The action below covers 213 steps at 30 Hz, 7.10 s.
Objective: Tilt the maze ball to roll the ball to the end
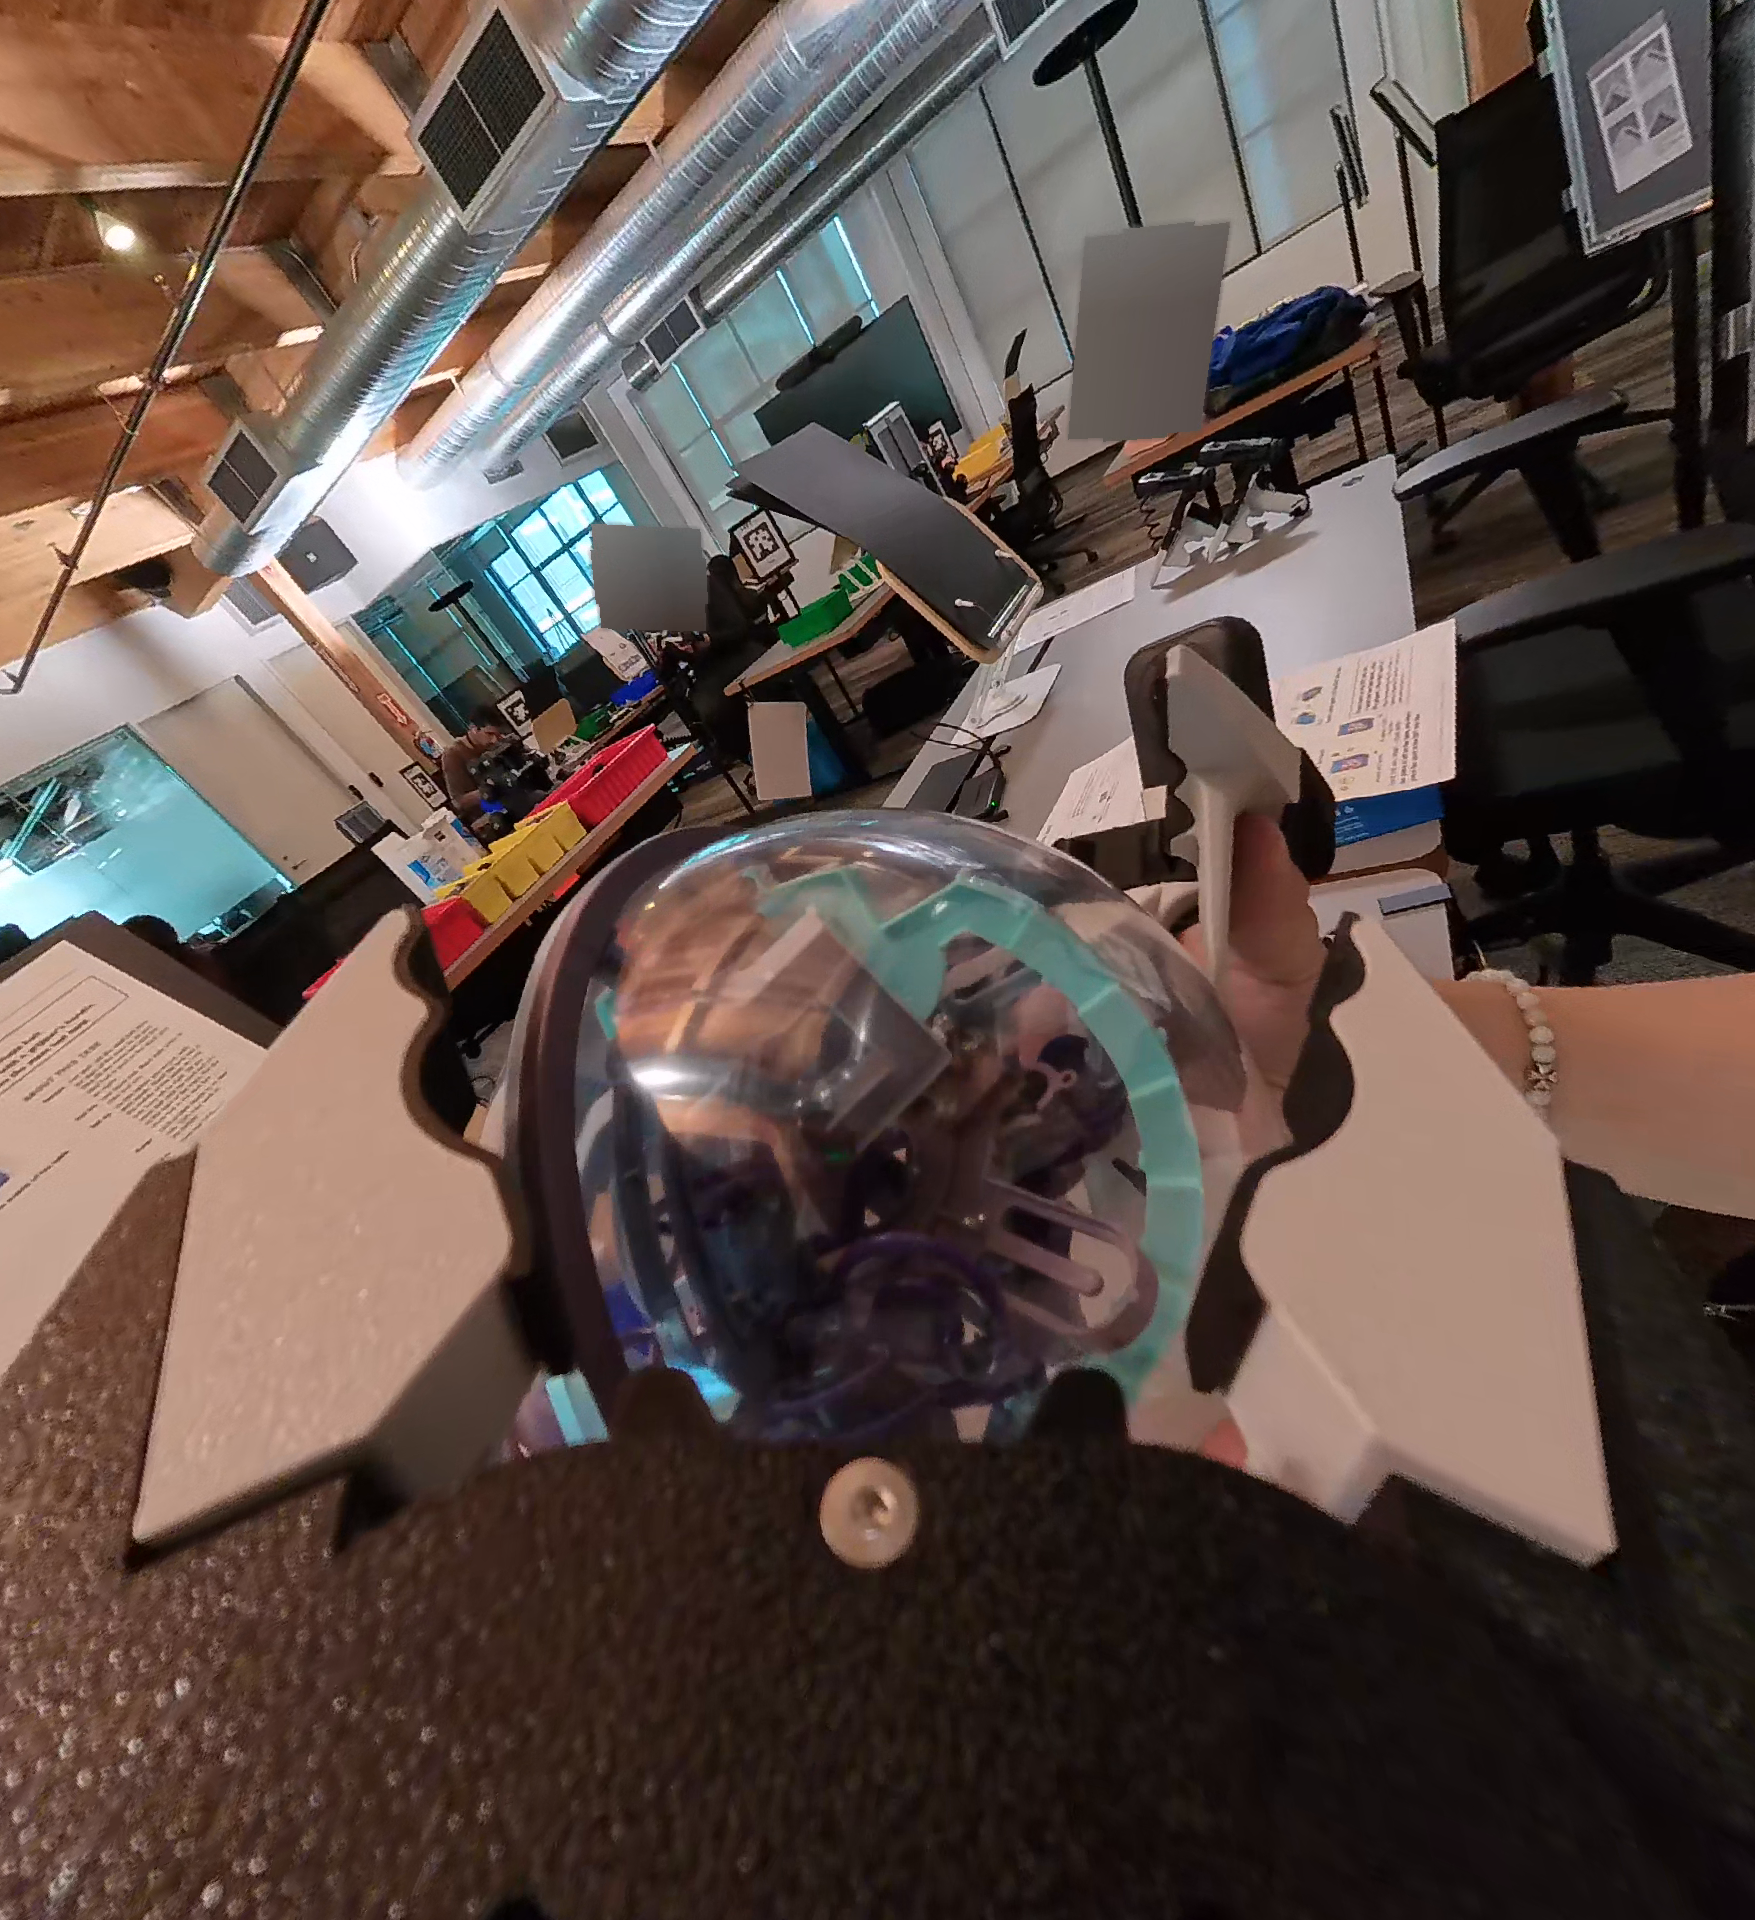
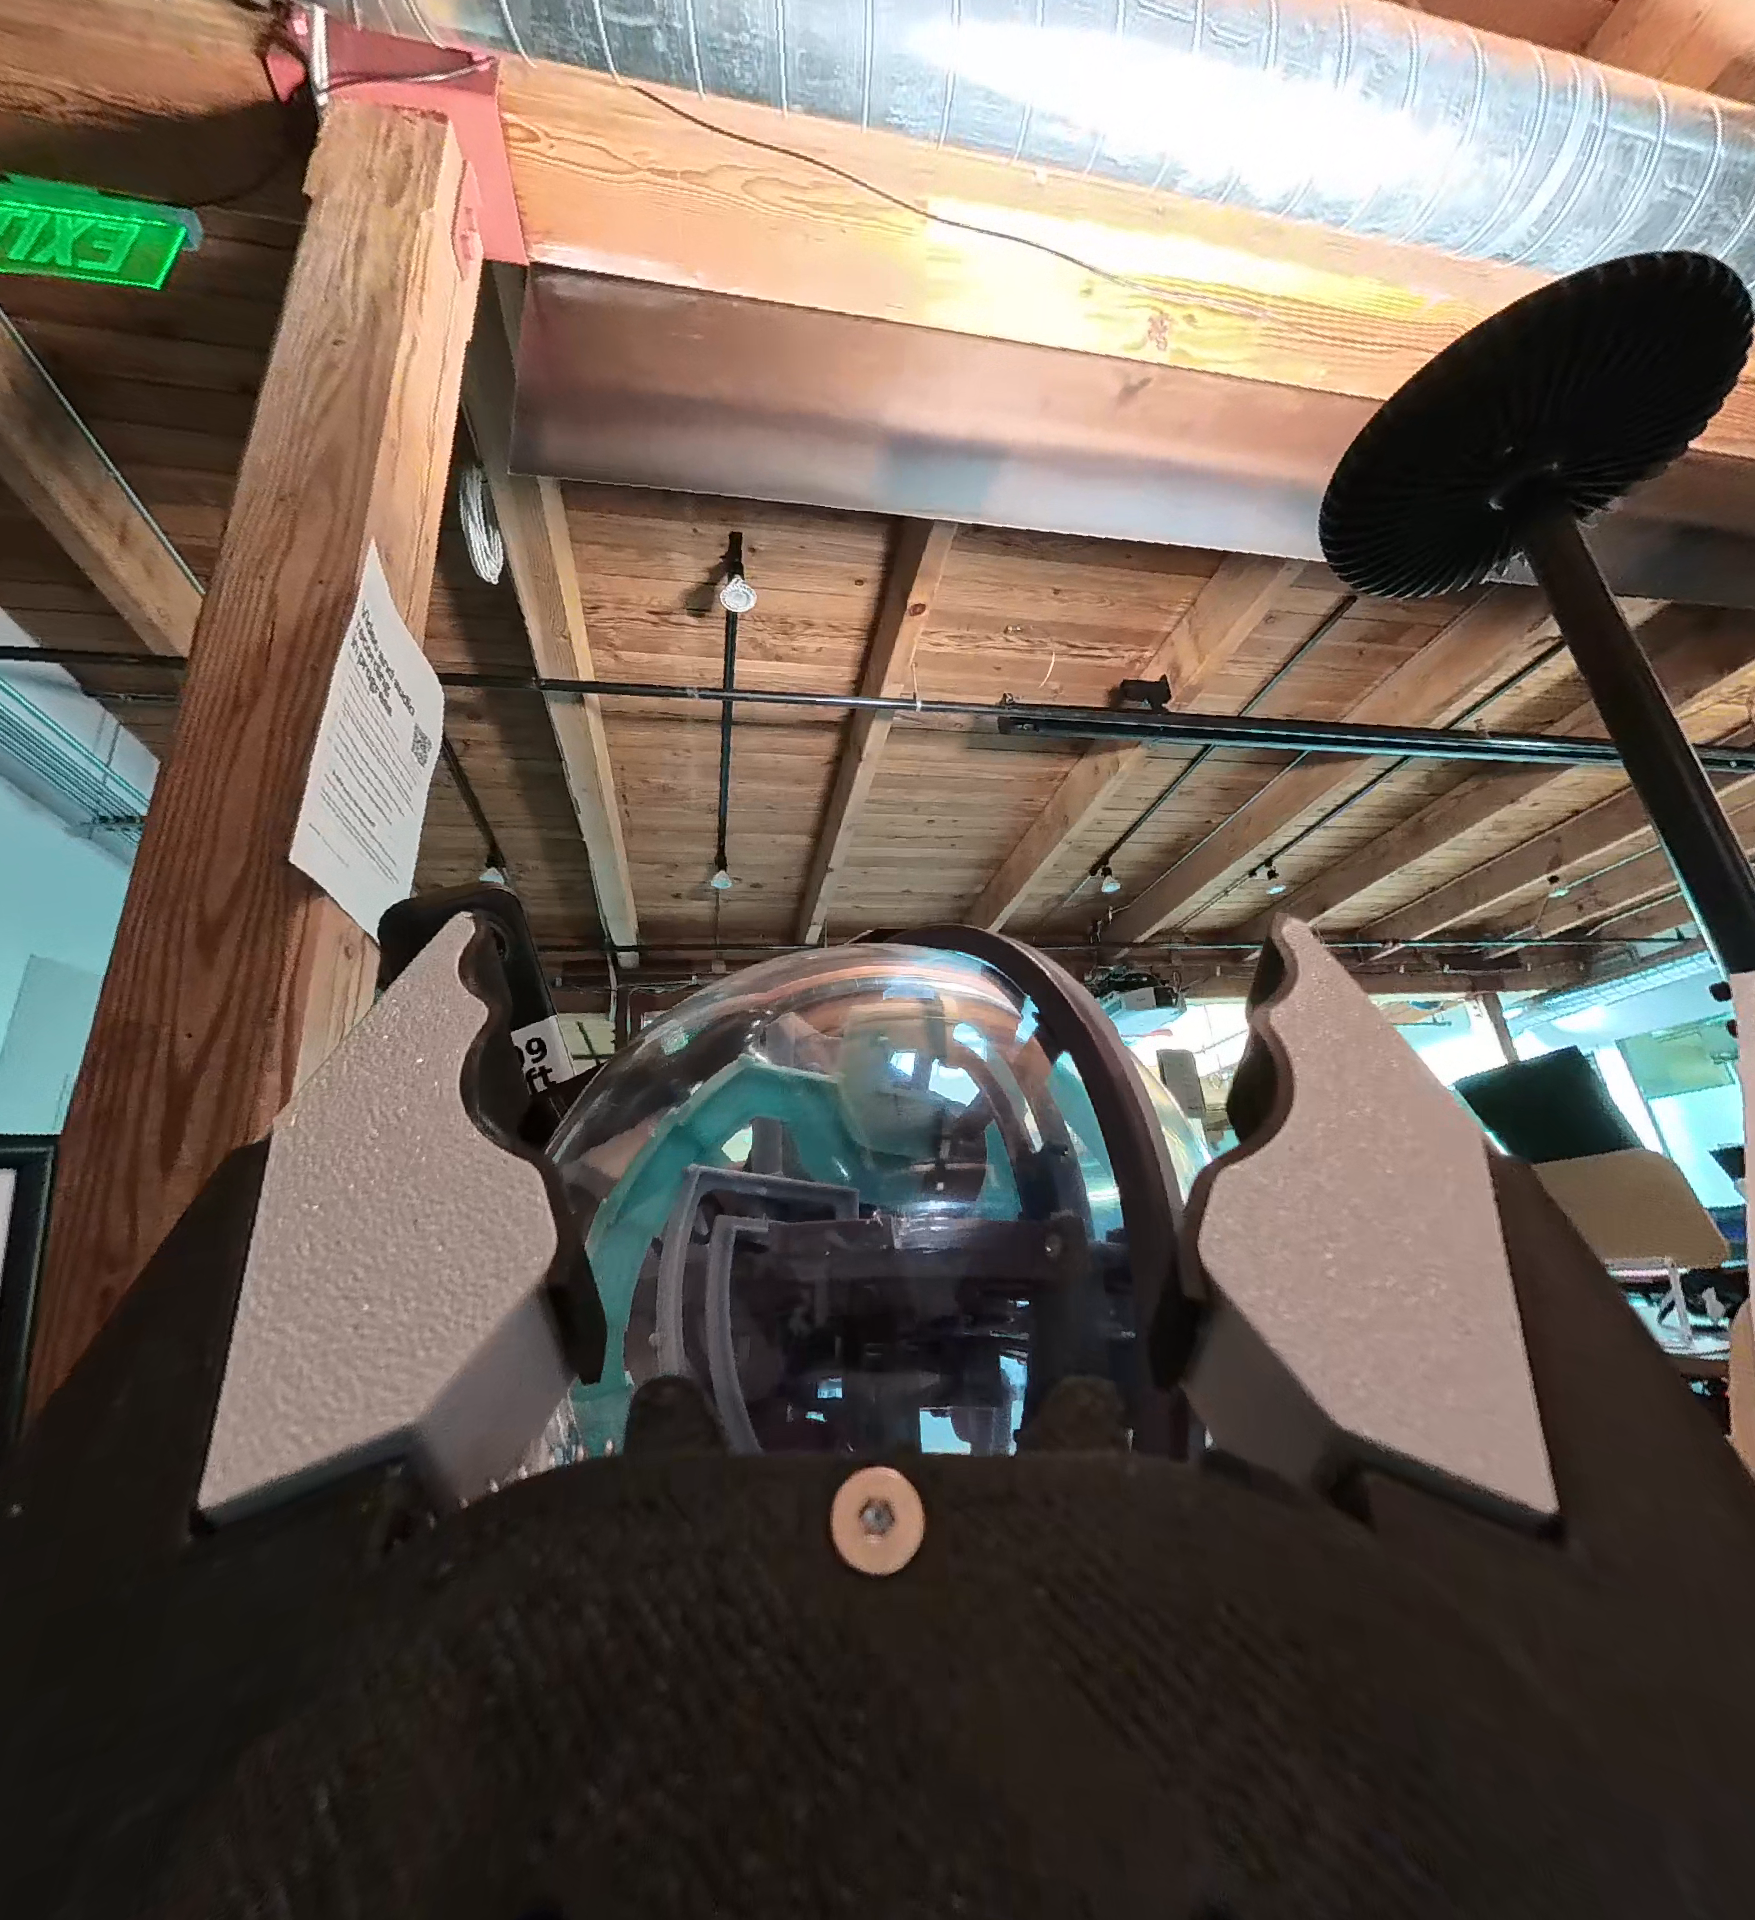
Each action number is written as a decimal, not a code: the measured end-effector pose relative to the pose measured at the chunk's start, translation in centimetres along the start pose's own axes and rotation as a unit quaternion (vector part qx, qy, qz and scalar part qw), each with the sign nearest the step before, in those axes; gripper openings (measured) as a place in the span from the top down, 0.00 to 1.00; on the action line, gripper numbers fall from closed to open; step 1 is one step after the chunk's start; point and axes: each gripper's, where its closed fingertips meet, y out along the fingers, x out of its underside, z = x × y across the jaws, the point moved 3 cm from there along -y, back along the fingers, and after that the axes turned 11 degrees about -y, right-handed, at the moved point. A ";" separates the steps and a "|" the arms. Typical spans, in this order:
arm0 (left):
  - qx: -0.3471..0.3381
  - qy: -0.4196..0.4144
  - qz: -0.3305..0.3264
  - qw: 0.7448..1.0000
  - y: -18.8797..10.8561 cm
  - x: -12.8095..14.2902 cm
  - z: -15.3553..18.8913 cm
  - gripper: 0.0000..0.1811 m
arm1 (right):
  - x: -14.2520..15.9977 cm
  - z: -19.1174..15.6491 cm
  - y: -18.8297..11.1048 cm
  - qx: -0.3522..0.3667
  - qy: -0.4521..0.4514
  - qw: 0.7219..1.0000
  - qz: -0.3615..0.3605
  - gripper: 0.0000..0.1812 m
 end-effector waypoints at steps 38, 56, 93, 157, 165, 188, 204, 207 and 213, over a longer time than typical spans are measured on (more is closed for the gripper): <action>-0.003 -0.007 0.035 0.999 -1.2 -1.6 -0.1 0.14 | -0.9 -1.5 1.8 -0.022 -0.032 0.999 -0.017 0.25; -0.004 0.120 0.091 0.989 -2.3 -4.6 3.8 0.14 | -4.6 -5.2 1.8 -0.096 -0.095 0.990 0.045 0.28; 0.014 0.346 0.138 0.928 -4.0 -9.7 12.3 0.13 | -10.8 -13.4 0.0 -0.221 -0.209 0.935 0.183 0.27; 0.049 0.020 0.007 0.999 -0.9 -1.8 0.8 0.13 | -2.1 -1.4 0.3 0.034 -0.013 0.998 0.048 0.31; 0.045 -0.003 0.003 0.999 -1.3 -1.7 0.8 0.13 | -1.8 -1.6 0.5 0.045 0.001 0.999 0.027 0.31; 0.019 -0.273 -0.045 0.961 -1.4 5.3 -1.8 0.13 | 4.9 1.8 -2.1 0.170 0.162 0.961 -0.147 0.31; 0.003 -0.429 -0.013 0.903 -2.0 8.2 -4.1 0.14 | 7.9 1.3 -1.5 0.129 0.139 0.935 -0.299 0.26; 0.013 -0.455 0.008 0.890 -2.2 8.9 -4.4 0.14 | 8.1 1.3 -1.8 0.119 0.130 0.935 -0.309 0.31; 0.018 -0.362 0.056 0.930 -2.6 7.3 -4.0 0.13 | 6.9 0.8 -0.7 0.086 0.069 0.957 -0.269 0.30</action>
